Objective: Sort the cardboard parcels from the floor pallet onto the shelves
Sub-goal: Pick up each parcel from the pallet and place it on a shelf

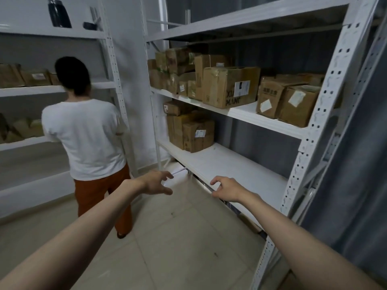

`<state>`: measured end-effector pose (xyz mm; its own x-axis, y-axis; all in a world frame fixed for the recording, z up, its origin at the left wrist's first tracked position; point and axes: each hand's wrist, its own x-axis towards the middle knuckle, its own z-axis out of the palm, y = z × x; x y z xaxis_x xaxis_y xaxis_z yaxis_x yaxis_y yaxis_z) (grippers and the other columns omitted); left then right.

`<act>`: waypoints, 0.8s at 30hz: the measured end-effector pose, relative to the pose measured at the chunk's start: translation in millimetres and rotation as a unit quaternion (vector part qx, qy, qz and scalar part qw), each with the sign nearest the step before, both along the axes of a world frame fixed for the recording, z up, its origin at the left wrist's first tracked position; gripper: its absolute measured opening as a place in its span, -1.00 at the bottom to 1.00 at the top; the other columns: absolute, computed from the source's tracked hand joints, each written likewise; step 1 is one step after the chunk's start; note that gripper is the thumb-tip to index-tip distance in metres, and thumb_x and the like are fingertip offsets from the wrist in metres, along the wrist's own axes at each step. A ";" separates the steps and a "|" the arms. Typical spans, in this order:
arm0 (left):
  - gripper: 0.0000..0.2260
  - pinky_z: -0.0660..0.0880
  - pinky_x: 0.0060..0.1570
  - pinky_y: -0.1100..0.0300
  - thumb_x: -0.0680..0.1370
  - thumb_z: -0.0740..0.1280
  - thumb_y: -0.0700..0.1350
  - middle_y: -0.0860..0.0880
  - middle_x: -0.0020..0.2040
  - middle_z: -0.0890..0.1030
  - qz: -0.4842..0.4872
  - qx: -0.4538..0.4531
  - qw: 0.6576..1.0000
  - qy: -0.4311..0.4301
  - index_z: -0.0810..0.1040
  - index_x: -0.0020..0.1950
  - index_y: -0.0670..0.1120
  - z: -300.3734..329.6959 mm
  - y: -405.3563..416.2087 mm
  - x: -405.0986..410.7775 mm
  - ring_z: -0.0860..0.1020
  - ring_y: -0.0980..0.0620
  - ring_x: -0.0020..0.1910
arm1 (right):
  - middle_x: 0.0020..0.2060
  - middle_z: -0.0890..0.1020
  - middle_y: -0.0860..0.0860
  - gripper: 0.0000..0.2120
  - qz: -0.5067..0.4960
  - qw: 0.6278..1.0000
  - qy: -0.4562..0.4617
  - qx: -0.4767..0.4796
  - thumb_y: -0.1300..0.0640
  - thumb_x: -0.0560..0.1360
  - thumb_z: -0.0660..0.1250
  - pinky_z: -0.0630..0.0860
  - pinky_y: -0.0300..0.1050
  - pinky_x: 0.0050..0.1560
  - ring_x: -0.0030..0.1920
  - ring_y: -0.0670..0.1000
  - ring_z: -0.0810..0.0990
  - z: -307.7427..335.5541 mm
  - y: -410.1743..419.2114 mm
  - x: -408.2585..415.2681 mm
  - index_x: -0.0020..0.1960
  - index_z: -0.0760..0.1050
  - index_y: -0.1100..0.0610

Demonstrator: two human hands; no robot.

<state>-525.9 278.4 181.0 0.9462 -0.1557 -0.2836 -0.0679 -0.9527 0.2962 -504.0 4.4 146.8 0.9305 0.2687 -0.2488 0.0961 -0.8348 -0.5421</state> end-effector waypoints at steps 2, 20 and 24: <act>-0.42 0.38 0.40 0.03 0.58 0.41 0.07 -0.06 0.48 0.42 -0.011 0.005 1.000 0.002 0.30 0.55 0.01 -8.2 2.4 30.0 0.43 -0.07 0.41 | 0.27 0.56 0.11 -0.55 0.000 1.000 0.002 -0.005 0.02 0.51 0.40 0.54 0.07 0.28 0.21 0.13 0.58 -7.3 10.4 29.5 0.38 0.43 -0.08; -0.40 0.39 0.37 0.09 0.56 0.41 0.12 -0.05 0.49 0.41 -0.023 0.062 0.998 0.021 0.30 0.55 0.02 -48.8 41.6 409.6 0.45 -0.07 0.39 | 0.23 0.54 0.11 -0.53 -0.038 0.997 -0.006 0.060 0.03 0.53 0.41 0.60 0.02 0.16 0.12 0.13 0.58 -34.3 46.9 420.6 0.40 0.40 -0.02; -0.39 0.37 0.38 0.09 0.57 0.39 0.13 -0.04 0.51 0.38 -0.018 0.068 0.997 0.038 0.27 0.57 0.04 -54.1 53.5 462.8 0.45 -0.06 0.39 | 0.17 0.56 0.09 -0.52 -0.027 0.998 0.003 0.051 0.01 0.52 0.41 0.62 0.07 0.16 0.05 0.11 0.60 -43.5 60.6 468.2 0.40 0.38 -0.03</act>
